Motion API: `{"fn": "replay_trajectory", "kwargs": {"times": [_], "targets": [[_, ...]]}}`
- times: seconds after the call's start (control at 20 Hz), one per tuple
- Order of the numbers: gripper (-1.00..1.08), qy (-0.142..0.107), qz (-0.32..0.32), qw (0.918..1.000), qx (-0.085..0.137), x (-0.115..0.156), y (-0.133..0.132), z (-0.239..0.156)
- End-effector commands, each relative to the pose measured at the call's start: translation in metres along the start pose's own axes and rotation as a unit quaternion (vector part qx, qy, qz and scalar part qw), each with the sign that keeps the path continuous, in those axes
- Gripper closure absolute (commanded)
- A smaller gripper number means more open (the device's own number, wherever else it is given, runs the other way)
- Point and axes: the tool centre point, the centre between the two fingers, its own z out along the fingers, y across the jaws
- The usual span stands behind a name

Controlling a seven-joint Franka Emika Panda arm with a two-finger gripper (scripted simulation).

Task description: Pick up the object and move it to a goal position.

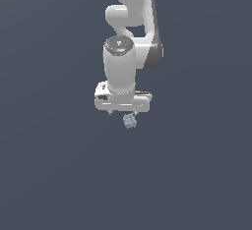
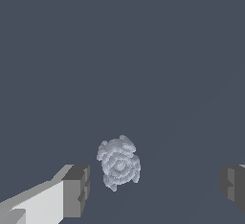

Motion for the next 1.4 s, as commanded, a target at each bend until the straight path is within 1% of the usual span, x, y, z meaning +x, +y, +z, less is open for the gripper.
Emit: {"fn": "replay_trajectory", "kwargs": {"times": [0.0,0.25,0.5,0.75,0.95,1.15,1.35], "targets": [[-0.92,0.000,0.000,1.0000,0.000,0.000,-0.001,0.000],[-0.92,0.000,-0.014,0.9999,-0.001,-0.004,-0.003,0.009],[-0.92,-0.002,-0.050,0.9988,-0.004,-0.015,-0.009,0.030],[-0.92,-0.004,-0.101,0.9948,-0.007,-0.033,-0.018,0.059],[-0.92,-0.006,-0.130,0.9915,-0.007,-0.044,-0.023,0.074],[-0.92,-0.006,-0.145,0.9894,-0.008,-0.050,-0.026,0.081],[-0.92,-0.007,-0.144,0.9896,-0.007,-0.050,-0.026,0.081]]}}
